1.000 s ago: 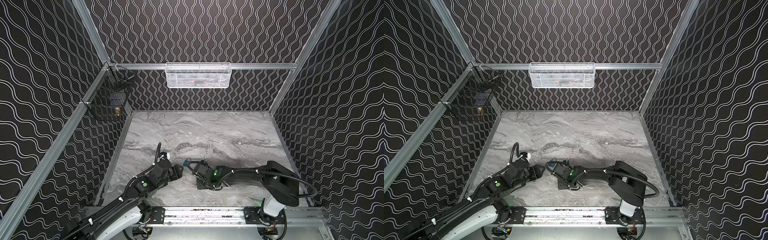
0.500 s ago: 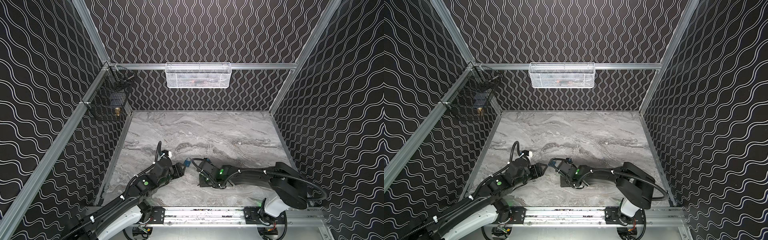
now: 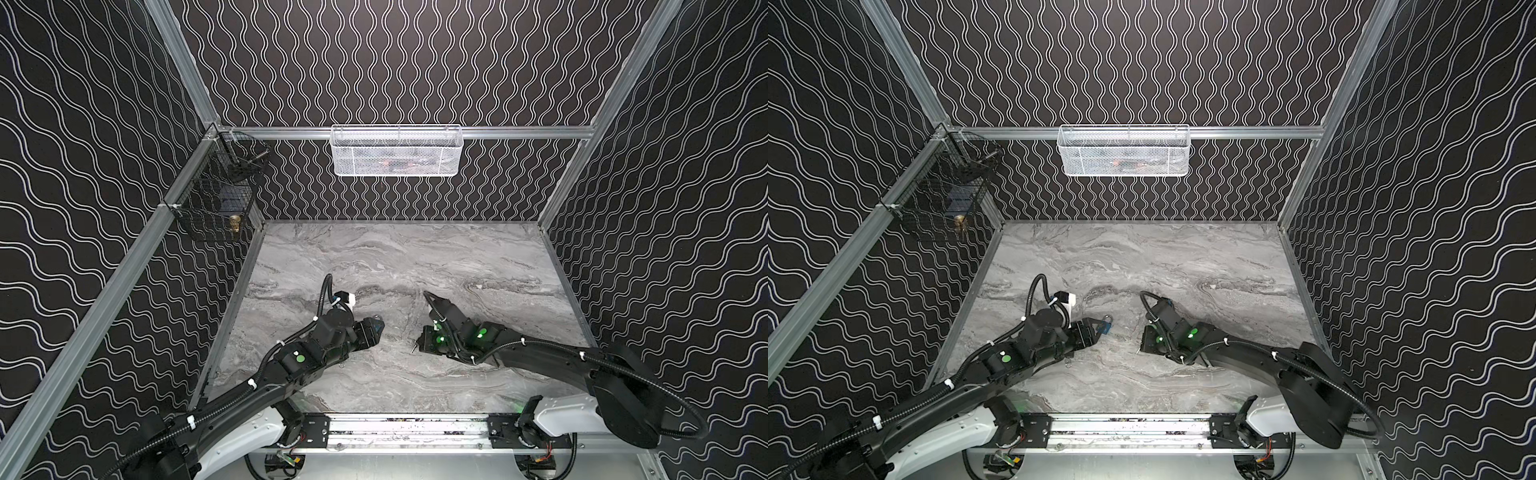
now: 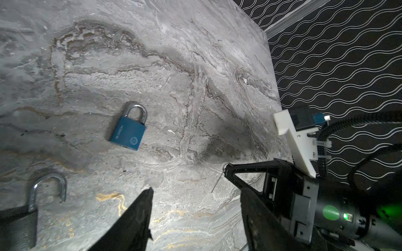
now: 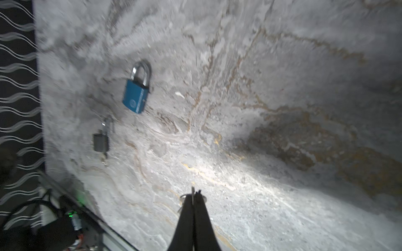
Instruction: Unlock with the key
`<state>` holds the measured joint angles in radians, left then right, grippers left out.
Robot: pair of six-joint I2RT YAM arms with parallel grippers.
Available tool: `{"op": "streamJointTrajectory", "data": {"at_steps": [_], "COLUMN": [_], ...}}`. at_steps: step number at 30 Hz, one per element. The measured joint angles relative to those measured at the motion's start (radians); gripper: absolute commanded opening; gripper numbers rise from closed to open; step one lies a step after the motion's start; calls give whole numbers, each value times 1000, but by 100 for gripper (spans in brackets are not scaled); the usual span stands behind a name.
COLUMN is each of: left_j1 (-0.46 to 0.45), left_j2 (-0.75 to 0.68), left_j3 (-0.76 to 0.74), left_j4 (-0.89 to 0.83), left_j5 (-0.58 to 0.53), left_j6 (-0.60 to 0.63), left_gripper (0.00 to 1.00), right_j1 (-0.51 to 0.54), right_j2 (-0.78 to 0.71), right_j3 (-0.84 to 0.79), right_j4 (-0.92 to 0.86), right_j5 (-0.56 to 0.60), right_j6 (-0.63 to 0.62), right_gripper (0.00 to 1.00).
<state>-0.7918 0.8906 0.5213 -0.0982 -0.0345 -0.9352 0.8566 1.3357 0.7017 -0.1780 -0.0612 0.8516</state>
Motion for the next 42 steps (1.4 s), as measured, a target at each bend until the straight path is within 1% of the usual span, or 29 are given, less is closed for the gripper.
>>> {"op": "streamJointTrajectory", "data": {"at_steps": [6, 11, 17, 20, 25, 30, 38, 42], "left_j1": [-93, -143, -190, -218, -225, -225, -226, -226], "left_j2": [30, 73, 99, 100, 94, 101, 187, 218], "left_j3": [13, -11, -62, -98, -138, -138, -119, -116], "left_j4": [85, 208, 341, 421, 488, 509, 572, 613], "left_j5": [-69, -104, -117, -119, -120, -129, -136, -116], "left_j6": [31, 71, 114, 163, 262, 349, 418, 422], "left_gripper": [64, 61, 59, 58, 58, 57, 49, 40], "right_j1": [-47, -55, -60, -63, -65, -65, -65, -65], "right_j2": [-76, -121, -164, -172, -177, -182, -195, -196], "right_j3": [-35, -57, -73, -72, -40, -19, -17, -17], "right_j4": [53, 110, 172, 199, 206, 206, 206, 206], "right_j5": [-81, -124, -131, -130, -126, -126, -123, -123], "right_j6": [36, 118, 212, 245, 269, 274, 281, 281], "right_gripper": [0, 0, 0, 0, 0, 0, 0, 0]}}
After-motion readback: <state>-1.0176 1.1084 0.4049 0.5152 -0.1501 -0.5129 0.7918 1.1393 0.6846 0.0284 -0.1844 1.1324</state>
